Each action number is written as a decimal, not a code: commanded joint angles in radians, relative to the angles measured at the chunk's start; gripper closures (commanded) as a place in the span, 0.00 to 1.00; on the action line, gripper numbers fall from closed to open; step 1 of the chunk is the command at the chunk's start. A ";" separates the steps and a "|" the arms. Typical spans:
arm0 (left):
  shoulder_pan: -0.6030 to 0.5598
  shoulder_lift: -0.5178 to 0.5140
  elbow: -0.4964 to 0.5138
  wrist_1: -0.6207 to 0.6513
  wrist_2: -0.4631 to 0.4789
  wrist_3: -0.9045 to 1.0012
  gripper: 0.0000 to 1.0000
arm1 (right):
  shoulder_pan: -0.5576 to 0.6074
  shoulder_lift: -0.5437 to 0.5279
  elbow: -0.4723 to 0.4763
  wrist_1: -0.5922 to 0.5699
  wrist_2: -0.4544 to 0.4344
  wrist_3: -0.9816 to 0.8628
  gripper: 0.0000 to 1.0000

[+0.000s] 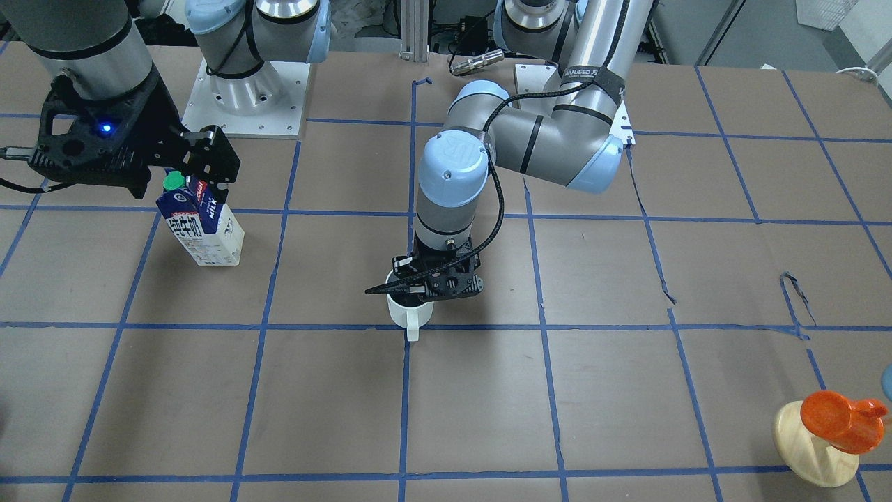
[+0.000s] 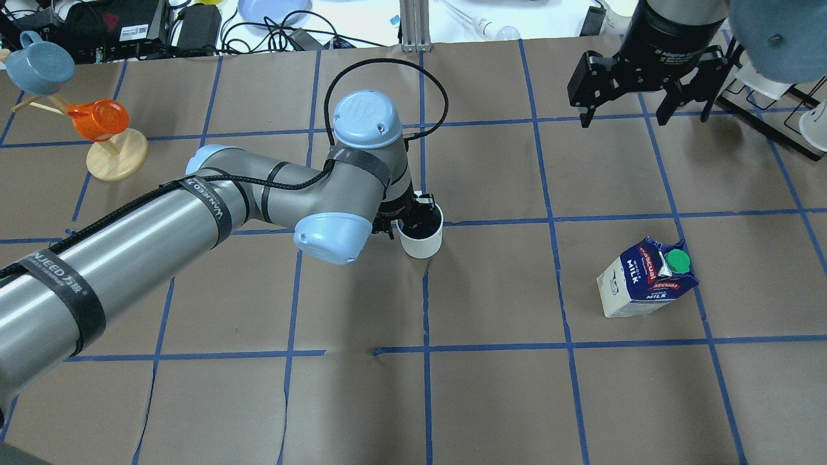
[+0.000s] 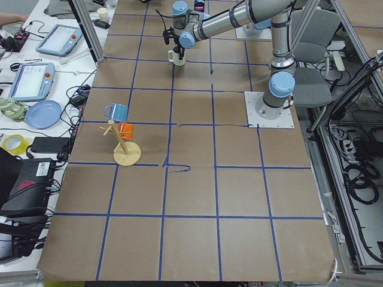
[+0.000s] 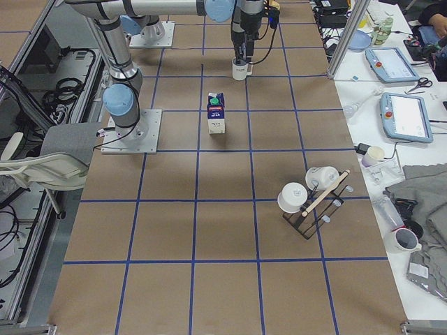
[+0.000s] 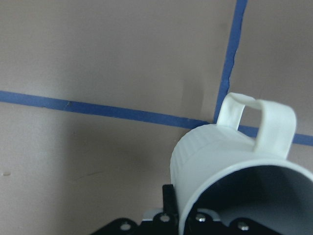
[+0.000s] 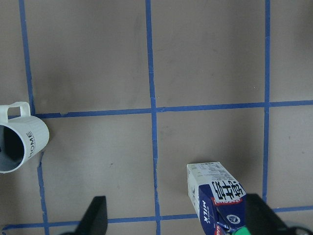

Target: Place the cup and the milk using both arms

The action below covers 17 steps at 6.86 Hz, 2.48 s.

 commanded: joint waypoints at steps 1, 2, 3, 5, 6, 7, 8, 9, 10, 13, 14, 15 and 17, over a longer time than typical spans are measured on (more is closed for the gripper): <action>0.010 0.036 0.032 -0.010 0.000 0.039 0.00 | -0.054 0.002 0.004 0.037 0.002 -0.111 0.00; 0.038 0.073 0.076 -0.092 0.002 0.125 0.00 | -0.095 -0.014 0.041 0.081 0.004 -0.198 0.00; 0.131 0.128 0.128 -0.229 0.002 0.293 0.00 | -0.122 -0.045 0.091 0.079 0.004 -0.210 0.00; 0.332 0.249 0.251 -0.534 -0.054 0.555 0.00 | -0.181 -0.093 0.208 0.064 0.001 -0.283 0.00; 0.405 0.295 0.302 -0.630 -0.067 0.649 0.00 | -0.212 -0.103 0.270 0.018 -0.010 -0.344 0.00; 0.446 0.338 0.328 -0.669 -0.072 0.655 0.00 | -0.229 -0.107 0.317 0.011 -0.010 -0.349 0.00; 0.458 0.352 0.322 -0.668 -0.053 0.655 0.00 | -0.229 -0.111 0.351 0.008 -0.009 -0.348 0.01; 0.457 0.357 0.304 -0.665 -0.046 0.655 0.00 | -0.229 -0.111 0.407 -0.022 -0.010 -0.348 0.01; 0.455 0.366 0.292 -0.668 -0.015 0.656 0.00 | -0.229 -0.113 0.470 -0.048 -0.012 -0.351 0.00; 0.442 0.358 0.287 -0.651 0.057 0.635 0.00 | -0.231 -0.111 0.503 -0.091 -0.071 -0.348 0.14; 0.442 0.361 0.285 -0.651 0.063 0.621 0.00 | -0.231 -0.111 0.503 -0.093 -0.070 -0.348 0.27; 0.443 0.357 0.290 -0.648 0.051 0.612 0.00 | -0.231 -0.111 0.501 -0.091 -0.072 -0.346 0.35; 0.442 0.355 0.282 -0.614 0.033 0.600 0.00 | -0.231 -0.113 0.495 -0.093 -0.059 -0.345 0.52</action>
